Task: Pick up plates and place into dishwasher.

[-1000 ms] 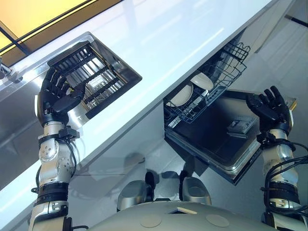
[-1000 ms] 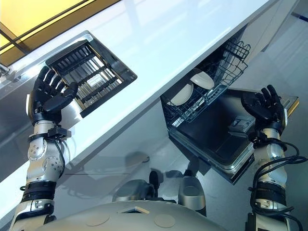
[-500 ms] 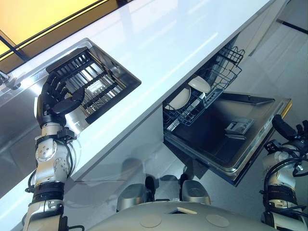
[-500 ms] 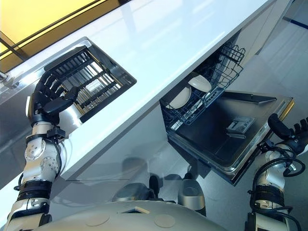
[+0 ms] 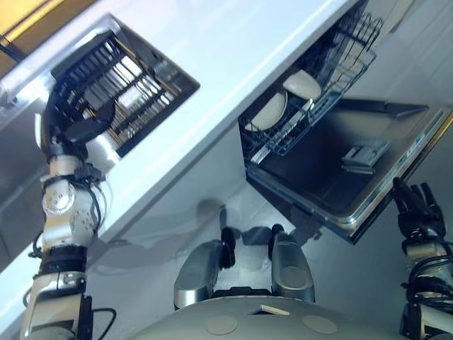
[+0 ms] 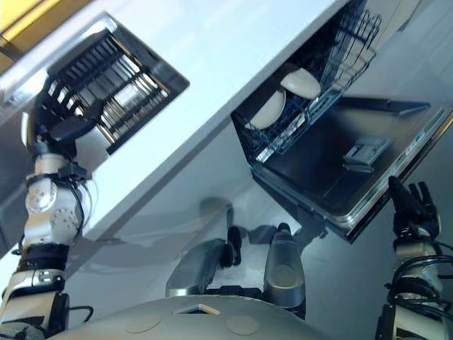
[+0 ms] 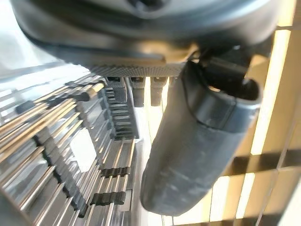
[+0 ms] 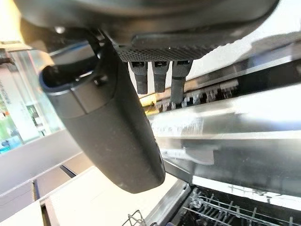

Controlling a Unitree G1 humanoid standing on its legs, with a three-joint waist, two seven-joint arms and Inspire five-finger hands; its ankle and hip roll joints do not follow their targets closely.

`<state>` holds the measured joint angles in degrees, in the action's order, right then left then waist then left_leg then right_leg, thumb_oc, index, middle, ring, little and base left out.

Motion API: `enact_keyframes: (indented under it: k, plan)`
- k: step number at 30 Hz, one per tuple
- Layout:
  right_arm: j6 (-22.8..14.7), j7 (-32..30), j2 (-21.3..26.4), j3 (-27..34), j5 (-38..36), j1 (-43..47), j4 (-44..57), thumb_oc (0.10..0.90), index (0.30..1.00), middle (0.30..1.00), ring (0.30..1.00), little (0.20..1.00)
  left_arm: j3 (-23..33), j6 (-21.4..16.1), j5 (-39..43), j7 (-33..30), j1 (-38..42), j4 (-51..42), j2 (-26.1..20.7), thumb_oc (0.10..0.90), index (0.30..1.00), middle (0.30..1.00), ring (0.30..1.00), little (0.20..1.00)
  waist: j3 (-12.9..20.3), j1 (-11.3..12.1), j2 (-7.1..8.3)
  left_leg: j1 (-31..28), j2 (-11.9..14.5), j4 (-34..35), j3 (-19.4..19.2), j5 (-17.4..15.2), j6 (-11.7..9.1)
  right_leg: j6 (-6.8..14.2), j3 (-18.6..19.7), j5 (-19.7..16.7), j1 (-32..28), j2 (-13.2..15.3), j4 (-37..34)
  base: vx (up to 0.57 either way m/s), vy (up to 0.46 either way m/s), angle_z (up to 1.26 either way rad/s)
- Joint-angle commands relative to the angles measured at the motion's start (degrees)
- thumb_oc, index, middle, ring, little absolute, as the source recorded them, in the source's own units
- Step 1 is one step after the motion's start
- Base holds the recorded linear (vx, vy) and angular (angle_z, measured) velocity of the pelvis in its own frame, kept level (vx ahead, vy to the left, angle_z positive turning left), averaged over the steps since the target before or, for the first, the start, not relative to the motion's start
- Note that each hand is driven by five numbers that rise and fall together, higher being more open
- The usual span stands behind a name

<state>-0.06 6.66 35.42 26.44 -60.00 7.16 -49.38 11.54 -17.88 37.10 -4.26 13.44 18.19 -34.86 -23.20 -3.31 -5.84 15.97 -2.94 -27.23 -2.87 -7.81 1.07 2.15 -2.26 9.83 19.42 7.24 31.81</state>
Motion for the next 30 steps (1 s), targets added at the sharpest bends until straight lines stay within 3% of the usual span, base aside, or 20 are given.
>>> enact_keyframes:
  k: [1,3,4,5,6,8,13,16,18,20,21,23,27,30]
  plan:
    - [-1.35,3.36,0.57,-2.9,-7.77,5.91,-1.96,0.8,0.9,0.9,0.9,0.9,-2.48,-6.14,1.77,-1.24,2.92,-3.62,0.58,0.8,0.9,0.9,0.9,0.9,-2.13,0.67,0.12,8.07,-2.44,-7.49,-1.12,-5.44,2.1,-3.98,-4.75,4.82,8.2,-4.36,8.48,-0.25,-0.059,0.01]
    - [-3.7,1.32,-0.02,-3.45,-9.36,7.14,-1.98,0.8,0.9,0.9,0.9,0.9,-2.65,-6.18,1.71,-1.9,4.02,-4.35,-0.18,0.8,0.9,0.9,0.9,0.9,-2.57,0.99,0.16,10.9,-2.58,-9.3,-1.38,-5.85,2.27,-4.26,-5.05,5.37,10.83,-4.16,10.57,-0.2,-0.035,-0.03]
    - [-9.88,-4.2,-0.73,-4.05,-9.73,8.59,-1.6,0.8,0.9,0.9,0.9,0.9,-3.24,-6.12,2.0,-2.93,5.42,-5.08,-0.7,0.8,0.9,0.9,0.9,0.9,-3.12,1.26,-0.12,13.44,-2.65,-11.12,-1.67,-6.22,2.42,-4.62,-5.46,5.92,13.27,-4.0,12.8,-0.13,-0.013,-0.08]
    - [-10.76,-5.34,-1.08,-4.12,-9.62,8.82,-1.23,0.8,0.9,0.9,0.9,0.9,-3.41,-6.18,1.93,-3.11,5.66,-5.08,-0.72,0.8,0.9,0.9,0.9,0.9,-3.15,1.26,-0.16,13.97,-2.69,-11.58,-1.71,-6.37,2.45,-4.69,-5.47,6.08,13.81,-3.98,13.33,-0.12,0.001,-0.09]
    - [-14.61,-8.96,-1.74,-4.06,-9.79,9.27,-0.53,0.8,0.9,0.9,0.9,0.9,-3.91,-6.34,1.83,-3.44,6.11,-5.19,-0.67,0.8,0.9,0.9,0.9,0.9,-3.35,1.28,-0.36,14.98,-2.83,-12.59,-1.77,-6.65,2.55,-4.86,-5.47,6.4,14.77,-3.93,14.38,-0.06,0.024,-0.04]
    - [-18.13,-13.3,-3.74,-4.12,-10.21,9.99,1.5,0.8,0.9,0.9,0.9,0.9,-4.83,-5.97,1.12,-4.16,6.22,-6.44,-0.01,0.8,0.9,0.9,0.9,0.9,-3.7,1.36,-0.89,16.82,-3.24,-14.7,-1.59,-7.19,2.71,-5.15,-5.17,6.87,16.62,-3.86,16.4,-0.03,0.05,-0.03]
    - [-17.39,-15.07,-5.83,-5.86,-8.02,10.36,5.52,0.8,0.9,0.9,0.9,0.9,-5.09,-5.42,0.83,-5.24,4.42,-9.21,0.97,0.8,0.9,0.9,0.9,0.9,-4.24,1.48,-1.68,18.2,-4.13,-16.23,-1.18,-7.38,2.74,-5.5,-4.13,7.01,18.45,-3.95,18.01,0.01,0.092,0.01]
    - [-13.66,-10.26,-6.15,-5.91,-10.46,10.05,5.15,0.8,0.9,0.9,0.9,0.9,-4.24,-5.97,1.29,-4.47,3.21,-9.36,1.19,0.8,0.9,0.9,0.9,0.9,-4.39,1.66,-1.86,17.93,-4.11,-15.41,-1.12,-6.89,2.57,-5.33,-3.65,6.72,18.27,-4.03,17.53,0.02,0.078,-0.05]
    - [-9.24,-4.93,-6.29,-6.68,-11.35,9.95,5.37,0.8,0.9,0.9,0.9,0.9,-3.74,-6.2,1.22,-4.52,2.59,-10.21,1.31,0.8,0.9,0.9,0.9,0.9,-4.64,1.92,-1.88,17.62,-4.16,-14.8,-0.99,-6.45,2.41,-5.28,-3.4,6.45,17.88,-4.09,16.96,0.02,0.059,-0.01]
    - [-4.71,2.55,-6.01,-8.24,-11.03,9.83,5.84,0.8,0.9,0.9,0.9,0.9,-3.13,-6.39,1.27,-4.62,1.84,-11.2,1.42,0.8,0.9,0.9,0.9,0.9,-4.79,2.2,-1.82,17.54,-4.16,-14.42,-0.88,-6.05,2.25,-5.28,-3.36,6.09,17.77,-3.94,16.53,0.01,0.048,-0.02]
    - [-0.74,9.39,-5.98,-9.64,-10.96,9.55,7.03,0.8,0.9,0.9,0.9,0.9,-2.6,-6.51,1.16,-4.44,1.34,-11.6,1.46,0.8,0.9,0.9,0.9,0.9,-4.78,2.5,-1.69,17.43,-4.19,-14.03,-0.73,-5.81,2.12,-5.24,-3.32,5.87,17.64,-3.84,16.12,0.01,0.037,-0.04]
    - [1.6,15.89,-5.95,-11.02,-10.87,9.27,8.39,0.8,0.9,0.9,0.9,0.9,-2.19,-6.69,1.14,-3.96,0.82,-11.72,1.51,0.8,0.9,0.9,0.9,0.9,-4.79,2.73,-1.55,17.34,-4.26,-13.71,-0.53,-5.51,2.07,-5.17,-3.36,5.66,17.41,-3.7,15.78,0.01,0.017,-0.04]
    - [11.88,36.46,-7.62,-18.62,-14.37,7.3,20.68,0.8,0.9,0.9,0.9,0.9,-1.21,-7.11,0.18,-2.78,-0.75,-12.36,1.15,0.8,0.9,0.9,0.9,0.9,-4.78,3.74,-0.37,17.11,-4.2,-12.4,-0.02,-4.8,2.43,-4.77,-3.99,4.89,16.78,-3.12,14.27,0.0,-0.013,-0.03]
    - [16.93,44.15,-9.32,-24.81,-18.38,8.79,29.47,0.8,0.9,0.9,0.9,0.9,-1.97,-7.32,-0.41,-3.54,-0.06,-12.15,0.18,0.8,0.9,0.9,0.9,0.9,-4.99,4.51,0.52,17.23,-4.11,-12.28,0.29,-4.79,2.71,-4.39,-4.43,4.36,16.62,-2.74,13.72,0.0,-0.03,-0.11]
